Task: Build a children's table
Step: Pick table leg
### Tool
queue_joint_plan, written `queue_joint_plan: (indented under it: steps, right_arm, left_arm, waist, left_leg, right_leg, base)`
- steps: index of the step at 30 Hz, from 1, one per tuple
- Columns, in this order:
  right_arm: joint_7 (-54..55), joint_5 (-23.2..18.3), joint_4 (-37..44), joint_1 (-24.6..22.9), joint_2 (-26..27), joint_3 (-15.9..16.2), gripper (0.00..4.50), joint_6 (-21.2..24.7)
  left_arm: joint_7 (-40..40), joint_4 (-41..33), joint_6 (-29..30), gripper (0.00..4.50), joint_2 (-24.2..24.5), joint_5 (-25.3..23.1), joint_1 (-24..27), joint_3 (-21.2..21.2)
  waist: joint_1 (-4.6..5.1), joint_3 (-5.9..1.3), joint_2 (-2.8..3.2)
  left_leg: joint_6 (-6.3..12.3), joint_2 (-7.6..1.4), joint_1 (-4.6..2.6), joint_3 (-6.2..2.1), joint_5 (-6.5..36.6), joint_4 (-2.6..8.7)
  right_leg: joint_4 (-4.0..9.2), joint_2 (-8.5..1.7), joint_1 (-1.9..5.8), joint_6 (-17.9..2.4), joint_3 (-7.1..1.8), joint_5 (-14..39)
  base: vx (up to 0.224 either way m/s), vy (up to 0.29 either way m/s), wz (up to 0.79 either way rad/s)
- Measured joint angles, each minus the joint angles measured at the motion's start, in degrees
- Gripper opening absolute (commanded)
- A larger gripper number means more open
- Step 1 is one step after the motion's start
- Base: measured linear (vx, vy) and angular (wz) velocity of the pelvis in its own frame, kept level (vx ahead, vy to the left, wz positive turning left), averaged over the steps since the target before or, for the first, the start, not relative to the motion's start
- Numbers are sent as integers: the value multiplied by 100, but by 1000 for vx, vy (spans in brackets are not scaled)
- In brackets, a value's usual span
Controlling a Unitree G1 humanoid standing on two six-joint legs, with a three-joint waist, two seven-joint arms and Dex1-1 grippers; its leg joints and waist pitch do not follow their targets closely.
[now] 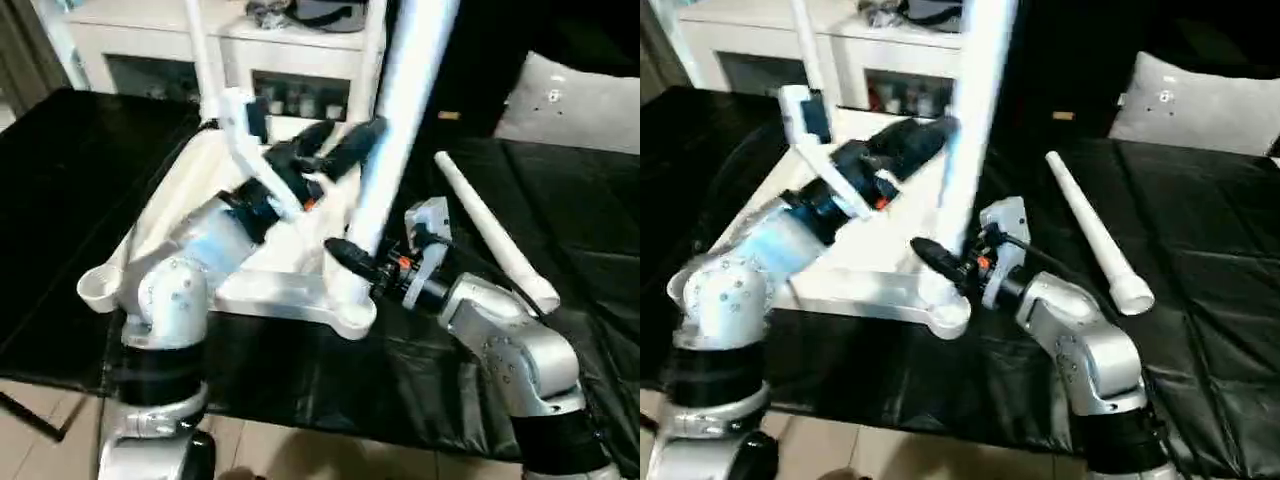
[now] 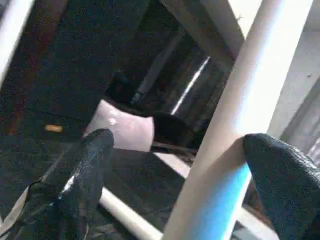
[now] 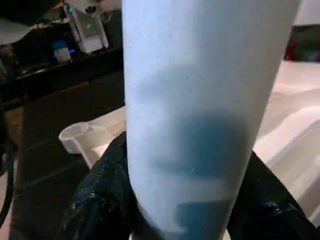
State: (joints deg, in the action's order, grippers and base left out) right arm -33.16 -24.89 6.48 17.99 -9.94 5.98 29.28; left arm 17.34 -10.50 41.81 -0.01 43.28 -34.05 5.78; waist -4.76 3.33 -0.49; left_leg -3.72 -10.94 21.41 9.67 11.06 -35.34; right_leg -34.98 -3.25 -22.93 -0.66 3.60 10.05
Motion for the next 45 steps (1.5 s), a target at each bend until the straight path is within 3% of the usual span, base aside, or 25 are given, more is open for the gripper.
queue_joint_plan:
  steps: [5, 9, 12, 17, 27, 34, 38, 41, 45]
  right_arm:
    - [177, 82, -100, 81, 131, -106, 190, -119]
    - [28, 86, -40, 83, 120, -24, 190, -293]
    - [6, 93, -35, 83, 106, 83, 189, -316]
    - [19, 118, -36, 83, 115, 112, 189, -377]
    - [195, 427, -193, 82, 8, 113, 189, -516]
    - [258, 425, -279, 81, 24, 72, 189, -336]
    - [687, 210, -280, 159, 307, -291, 189, -246]
    - [1038, 239, -208, 233, 162, -592, 189, -76]
    - [1395, 201, -209, 174, 188, -944, 189, 314]
  left_arm:
    - [-700, 567, -493, 450, -264, 140, -79, 612]
    - [-1142, 1122, -702, 450, -190, -202, -174, 988]
    - [-1024, 1390, -713, 450, -93, -499, -217, 741]
    - [-662, 1363, -566, 450, 13, -588, -384, 172]
    - [-118, 513, -340, 450, 415, -961, -232, -799]
    - [-69, 560, -498, 450, 632, -1511, -236, -1088]
    - [121, 840, -669, 450, 1066, -1745, -241, -1148]
    - [508, 1071, -796, 450, 1712, -1965, -147, -1137]
    - [1532, 1323, -1106, 450, 2553, -2283, 127, -1384]
  waist:
    - [88, 2, 8]
    - [167, 1, 16]
    - [135, 2, 17]
    - [120, 4, 29]
    - [165, 5, 86]
    - [177, 5, 88]
    - [201, 5, 91]
    - [233, 1, 99]
    - [263, 3, 99]
  left_leg:
    - [-2, -1, -8, -4, -1, 0]
    - [-2, -2, -4, -8, -2, 1]
    - [-1, -1, 4, -8, -2, 1]
    - [5, 2, 12, -3, 3, 1]
    - [1, 1, -4, -1, 1, 9]
    - [0, 1, -4, -2, 0, 9]
    - [0, 1, 1, -1, 0, 11]
    - [-1, 2, 0, -1, -1, 12]
    - [-4, 4, 0, 1, -3, 30]
  right_leg:
    - [-3, 2, 3, 6, 4, 0]
    - [0, 2, 3, 9, 8, -1]
    - [6, 0, 2, 11, 8, 0]
    - [8, -6, 0, -13, 6, -10]
    - [1, -5, 0, 3, 7, 2]
    - [0, -5, 1, 5, 7, 1]
    - [0, -3, -8, 5, 5, 1]
    - [1, -2, -8, 0, 4, -2]
    - [2, -2, -13, -6, 2, 1]
  base:
    - [0, 0, 0]
    - [0, 0, 0]
    - [0, 0, 0]
    - [0, 0, 0]
    - [0, 0, 0]
    - [0, 0, 0]
    - [0, 0, 0]
    - [0, 0, 0]
    - [0, 0, 0]
